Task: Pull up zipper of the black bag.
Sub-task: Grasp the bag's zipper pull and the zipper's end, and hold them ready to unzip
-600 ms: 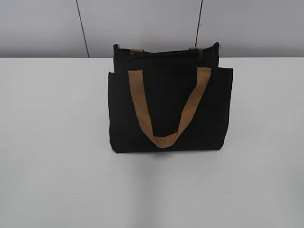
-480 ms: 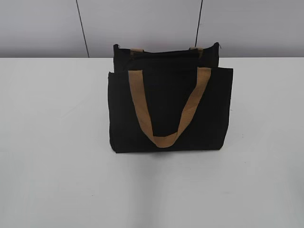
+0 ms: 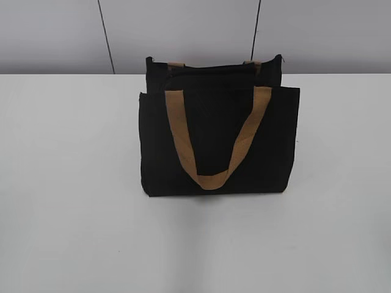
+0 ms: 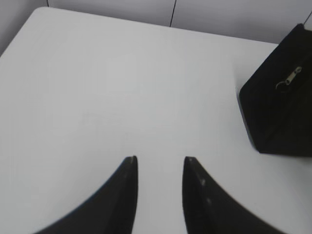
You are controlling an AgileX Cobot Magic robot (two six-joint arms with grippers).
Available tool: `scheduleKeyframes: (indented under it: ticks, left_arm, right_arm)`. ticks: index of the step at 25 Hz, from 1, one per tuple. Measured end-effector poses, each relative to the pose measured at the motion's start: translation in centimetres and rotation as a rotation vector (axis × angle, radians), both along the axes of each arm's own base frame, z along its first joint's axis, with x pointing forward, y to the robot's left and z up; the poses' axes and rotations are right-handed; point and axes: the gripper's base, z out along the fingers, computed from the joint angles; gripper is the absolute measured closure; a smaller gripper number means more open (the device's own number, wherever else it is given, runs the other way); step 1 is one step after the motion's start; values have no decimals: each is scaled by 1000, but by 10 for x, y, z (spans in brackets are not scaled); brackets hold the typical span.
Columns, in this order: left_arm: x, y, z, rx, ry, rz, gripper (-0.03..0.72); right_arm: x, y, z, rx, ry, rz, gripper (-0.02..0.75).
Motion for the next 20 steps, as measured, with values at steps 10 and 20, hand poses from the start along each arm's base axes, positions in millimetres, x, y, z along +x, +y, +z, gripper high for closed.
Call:
scheduleKeyframes:
  ticks: [10,20]
  left_arm:
    - [71,-7,52,90,-204,-82,449]
    - [155,-35,42,66,-265,-179,449]
  right_arm:
    - [0,0,0,0,0,0,337]
    - [0,0,0,0,0,0,337]
